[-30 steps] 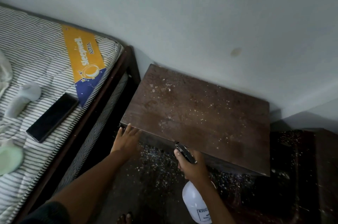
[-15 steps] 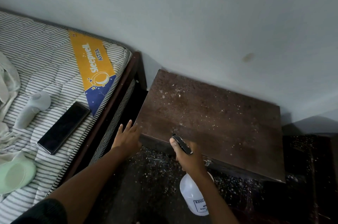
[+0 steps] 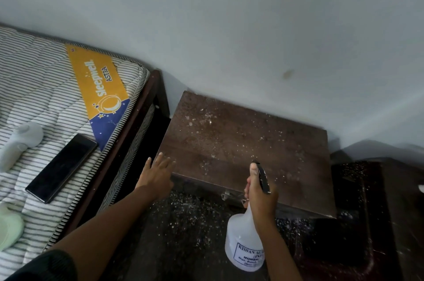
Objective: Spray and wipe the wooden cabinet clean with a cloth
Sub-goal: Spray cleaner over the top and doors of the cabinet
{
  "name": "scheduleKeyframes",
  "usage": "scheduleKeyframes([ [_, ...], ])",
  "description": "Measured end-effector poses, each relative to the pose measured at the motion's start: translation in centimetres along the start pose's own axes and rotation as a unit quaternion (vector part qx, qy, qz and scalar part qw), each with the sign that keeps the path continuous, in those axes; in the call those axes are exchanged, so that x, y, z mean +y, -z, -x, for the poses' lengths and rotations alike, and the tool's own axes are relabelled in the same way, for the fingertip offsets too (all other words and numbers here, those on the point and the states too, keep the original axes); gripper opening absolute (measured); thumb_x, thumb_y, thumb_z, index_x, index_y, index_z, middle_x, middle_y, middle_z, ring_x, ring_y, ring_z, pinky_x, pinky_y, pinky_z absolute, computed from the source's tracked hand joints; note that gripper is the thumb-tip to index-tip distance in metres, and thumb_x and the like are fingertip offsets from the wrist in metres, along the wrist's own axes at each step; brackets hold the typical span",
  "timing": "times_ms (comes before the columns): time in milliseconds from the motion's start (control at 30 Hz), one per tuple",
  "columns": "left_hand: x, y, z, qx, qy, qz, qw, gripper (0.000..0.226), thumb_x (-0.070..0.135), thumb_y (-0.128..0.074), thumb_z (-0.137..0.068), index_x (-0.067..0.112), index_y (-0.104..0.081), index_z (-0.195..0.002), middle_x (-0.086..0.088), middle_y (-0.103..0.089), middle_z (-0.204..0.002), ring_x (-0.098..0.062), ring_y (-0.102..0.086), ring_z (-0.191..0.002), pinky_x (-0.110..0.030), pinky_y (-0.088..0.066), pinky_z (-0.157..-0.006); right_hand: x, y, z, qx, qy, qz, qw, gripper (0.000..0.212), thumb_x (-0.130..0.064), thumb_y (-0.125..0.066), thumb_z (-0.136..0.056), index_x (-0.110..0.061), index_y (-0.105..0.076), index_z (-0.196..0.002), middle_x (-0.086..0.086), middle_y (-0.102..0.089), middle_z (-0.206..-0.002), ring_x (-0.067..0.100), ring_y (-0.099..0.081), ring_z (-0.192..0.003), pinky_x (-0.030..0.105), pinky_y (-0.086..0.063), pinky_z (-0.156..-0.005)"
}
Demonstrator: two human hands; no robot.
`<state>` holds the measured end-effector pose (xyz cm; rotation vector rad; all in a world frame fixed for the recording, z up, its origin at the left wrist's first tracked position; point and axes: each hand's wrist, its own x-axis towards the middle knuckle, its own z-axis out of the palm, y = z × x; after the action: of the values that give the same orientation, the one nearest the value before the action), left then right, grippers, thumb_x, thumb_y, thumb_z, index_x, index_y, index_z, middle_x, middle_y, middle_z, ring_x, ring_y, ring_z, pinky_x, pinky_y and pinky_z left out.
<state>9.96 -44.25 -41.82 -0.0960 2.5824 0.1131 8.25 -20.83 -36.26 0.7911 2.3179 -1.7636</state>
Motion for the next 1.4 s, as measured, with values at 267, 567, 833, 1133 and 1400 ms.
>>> scheduleKeyframes([
  [267, 4.7, 0.0, 0.0, -0.016, -0.047, -0.052, 0.997, 0.058, 0.028, -0.037, -0.097, 0.020, -0.014, -0.149, 0.004, -0.008, -0.159, -0.024, 0.007, -0.147, -0.047, -0.002, -0.119, 0.6, 4.2, 0.0, 0.024, 0.006, -0.040, 0.999, 0.034, -0.033, -0.060, -0.089, -0.012, -0.059, -0.062, 0.004, -0.058, -0.059, 0.009, -0.052, -0.047, 0.023, -0.040, -0.037],
  [567, 11.1, -0.3, -0.5, -0.017, -0.083, -0.066, 0.994, 0.063, 0.029, -0.042, -0.094, 0.019, -0.013, -0.149, 0.002, -0.009, -0.159, -0.026, 0.005, -0.147, -0.049, -0.002, -0.118, 1.3, 9.0, -1.6, 0.051, 0.002, -0.026, 0.998, 0.040, -0.038, -0.057, -0.090, -0.006, -0.059, -0.066, 0.006, -0.054, -0.053, 0.012, -0.049, -0.041, 0.024, -0.040, -0.035],
  [833, 14.7, -0.9, -0.9, -0.050, -0.091, -0.095, 0.990, 0.060, 0.032, -0.043, -0.094, 0.020, -0.017, -0.147, 0.000, -0.011, -0.159, -0.028, 0.002, -0.147, -0.053, -0.002, -0.116, 2.7, 13.6, -2.7, 0.116, 0.005, -0.099, 0.988, 0.039, -0.032, -0.057, -0.091, -0.010, -0.057, -0.059, 0.002, -0.054, -0.048, 0.006, -0.048, -0.037, 0.021, -0.037, -0.033],
  [1133, 18.7, -1.6, -0.7, -0.056, -0.110, -0.097, 0.988, 0.061, 0.032, -0.042, -0.095, 0.019, -0.015, -0.148, -0.002, -0.009, -0.159, -0.030, 0.003, -0.147, -0.056, -0.003, -0.115, 5.2, 18.1, -3.3, 0.150, 0.003, -0.107, 0.983, 0.030, -0.032, -0.057, -0.091, -0.011, -0.062, -0.071, 0.008, -0.061, -0.061, 0.016, -0.055, -0.053, 0.024, -0.041, -0.040],
  [1400, 20.0, -2.6, 0.9, -0.049, -0.110, -0.114, 0.986, 0.065, 0.036, -0.044, -0.094, 0.017, -0.014, -0.148, -0.004, -0.008, -0.159, -0.030, 0.002, -0.147, -0.055, -0.004, -0.115, 8.9, 19.9, -2.0, 0.169, -0.065, -0.115, 0.977, 0.043, -0.042, -0.055, -0.090, -0.007, -0.057, -0.066, 0.010, -0.053, -0.053, 0.021, -0.048, -0.047, 0.025, -0.041, -0.042],
])
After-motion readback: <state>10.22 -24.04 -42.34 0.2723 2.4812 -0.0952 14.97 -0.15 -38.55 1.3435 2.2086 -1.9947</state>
